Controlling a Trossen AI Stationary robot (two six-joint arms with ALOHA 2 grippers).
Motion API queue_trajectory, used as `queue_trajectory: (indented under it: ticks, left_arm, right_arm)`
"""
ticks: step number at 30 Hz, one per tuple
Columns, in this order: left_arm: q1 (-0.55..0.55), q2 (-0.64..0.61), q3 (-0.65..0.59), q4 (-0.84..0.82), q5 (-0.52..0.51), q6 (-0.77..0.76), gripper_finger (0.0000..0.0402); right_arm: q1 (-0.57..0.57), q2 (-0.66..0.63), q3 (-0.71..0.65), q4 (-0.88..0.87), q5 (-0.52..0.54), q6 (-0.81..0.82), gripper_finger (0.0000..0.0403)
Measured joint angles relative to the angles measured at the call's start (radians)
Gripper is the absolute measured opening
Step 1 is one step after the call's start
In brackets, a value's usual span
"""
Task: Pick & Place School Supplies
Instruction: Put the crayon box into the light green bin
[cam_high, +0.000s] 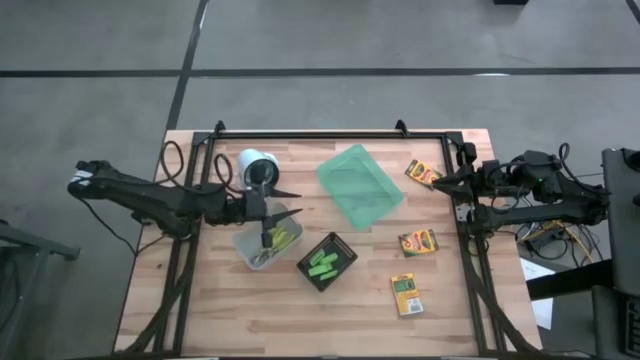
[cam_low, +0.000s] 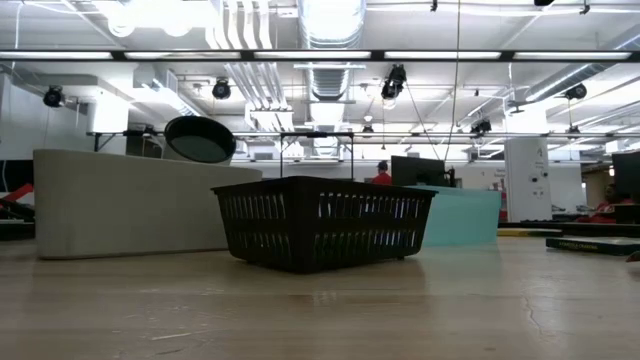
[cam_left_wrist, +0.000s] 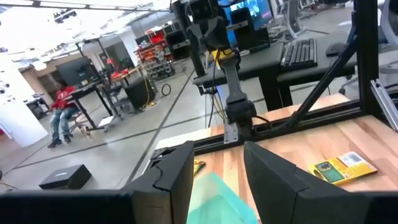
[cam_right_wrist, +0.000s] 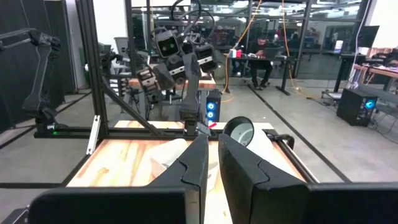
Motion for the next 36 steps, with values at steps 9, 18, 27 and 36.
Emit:
queue_trajectory:
  ticks: [9, 18, 27, 36]
  left_arm:
    - [0.000, -0.002, 0.000, 0.006, -0.005, 0.003, 0.0147]
    - [0.000, -0.002, 0.000, 0.000, -0.005, 0.015, 0.0147]
    - [0.000, -0.001, 0.000, 0.001, -0.003, 0.014, 0.0147]
    - [0.000, -0.001, 0.000, 0.003, -0.003, 0.013, 0.0147]
  right_arm:
    - [0.000, 0.000, 0.000, 0.000, 0.000, 0.000, 0.0036]
    - [0.000, 0.000, 0.000, 0.013, 0.000, 0.204, 0.0036]
    - [-0.002, 0.040, 0.131, -0.014, 0.046, 0.248, 0.0036]
    - [-0.002, 0.282, 0.527, -0.572, 0.041, 0.594, 0.0036]
